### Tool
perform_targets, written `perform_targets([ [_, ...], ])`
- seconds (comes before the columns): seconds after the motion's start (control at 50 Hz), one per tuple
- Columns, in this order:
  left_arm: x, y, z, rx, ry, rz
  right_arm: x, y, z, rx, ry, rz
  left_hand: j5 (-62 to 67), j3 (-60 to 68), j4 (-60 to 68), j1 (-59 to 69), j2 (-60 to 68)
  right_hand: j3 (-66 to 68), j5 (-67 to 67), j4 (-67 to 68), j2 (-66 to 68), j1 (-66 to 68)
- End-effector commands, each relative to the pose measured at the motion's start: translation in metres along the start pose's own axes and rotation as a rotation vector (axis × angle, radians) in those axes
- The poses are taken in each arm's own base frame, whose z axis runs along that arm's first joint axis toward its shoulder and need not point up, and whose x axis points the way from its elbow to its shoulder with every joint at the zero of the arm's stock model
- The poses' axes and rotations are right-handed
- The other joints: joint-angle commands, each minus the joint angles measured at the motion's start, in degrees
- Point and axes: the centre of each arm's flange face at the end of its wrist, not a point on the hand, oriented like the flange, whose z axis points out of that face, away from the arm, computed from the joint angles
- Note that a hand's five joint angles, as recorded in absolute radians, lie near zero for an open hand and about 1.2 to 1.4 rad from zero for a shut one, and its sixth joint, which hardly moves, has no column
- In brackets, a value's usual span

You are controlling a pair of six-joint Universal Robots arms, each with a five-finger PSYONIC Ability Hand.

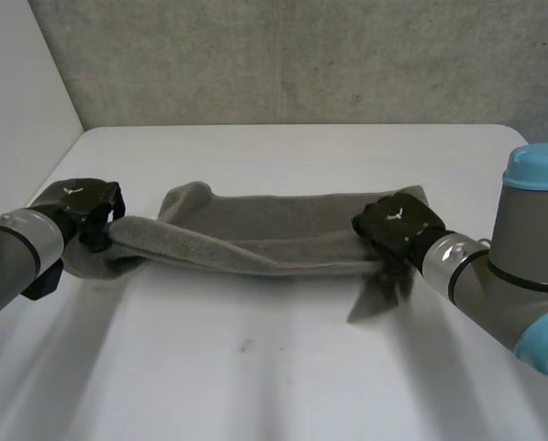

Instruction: Fold the towel.

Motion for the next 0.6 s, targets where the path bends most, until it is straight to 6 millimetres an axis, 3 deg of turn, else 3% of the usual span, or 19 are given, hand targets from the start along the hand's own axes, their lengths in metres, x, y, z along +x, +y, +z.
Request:
perform_targets([
  [0.02, -0.002, 0.007, 0.001, -0.01, -0.007, -0.003, 0.005, 0.023, 0.0, -0.096, 0.028, -0.011, 10.9, 10.4, 10.2, 11.6, 10.3, -11.0, -9.8, -11.1, -10.8, -10.7],
  [0.12, -0.002, 0.01, 0.001, -0.016, -0.007, -0.004, 0.009, 0.036, -0.002, -0.105, 0.054, 0.047, 10.9, 10.4, 10.2, 11.6, 10.3, -9.9, -8.6, -9.9, -9.6, -9.6],
  [0.3, -0.001, 0.012, 0.0, -0.02, -0.006, -0.005, 0.006, 0.039, -0.018, -0.09, 0.08, 0.053, 10.9, 10.4, 10.2, 11.6, 10.3, -4.3, -3.0, -4.4, -4.1, -4.0],
  [0.34, -0.001, 0.013, 0.0, -0.023, -0.005, -0.005, 0.007, 0.044, -0.021, -0.095, 0.088, 0.06, 10.9, 10.4, 10.2, 11.6, 10.3, 7.9, 9.2, 7.8, 8.1, 8.2],
  [0.36, -0.001, 0.013, 0.0, -0.023, -0.005, -0.005, 0.007, 0.044, -0.021, -0.095, 0.088, 0.06, 10.9, 10.4, 10.2, 11.6, 10.3, 8.0, 9.3, 7.9, 8.2, 8.3],
  [0.4, 0.0, 0.015, 0.0, -0.023, -0.004, -0.005, 0.004, 0.048, -0.021, -0.097, 0.075, 0.061, 10.9, 10.4, 10.2, 11.6, 10.3, 30.0, 31.3, 30.0, 30.3, 30.4],
  [0.42, 0.0, 0.015, 0.0, -0.023, -0.004, -0.005, 0.004, 0.048, -0.021, -0.097, 0.075, 0.061, 10.9, 10.4, 10.2, 11.6, 10.3, 30.2, 31.5, 30.1, 30.4, 30.5],
  [0.44, 0.002, 0.016, -0.001, -0.024, 0.002, -0.002, 0.003, 0.049, -0.02, -0.099, 0.065, 0.063, 10.9, 10.4, 10.2, 11.6, 10.3, 44.4, 45.7, 44.4, 44.7, 44.7],
  [0.58, 0.005, 0.008, -0.012, 0.009, 0.004, 0.005, 0.015, 0.033, -0.024, -0.053, 0.103, 0.031, 10.9, 10.4, 10.2, 11.6, 10.3, 44.6, 45.9, 44.5, 44.8, 44.9],
  [0.6, 0.004, -0.001, -0.019, 0.044, -0.002, 0.01, 0.029, 0.011, -0.034, 0.008, 0.157, -0.003, 10.9, 10.4, 10.2, 11.6, 10.3, 44.6, 45.9, 44.5, 44.8, 44.9],
])
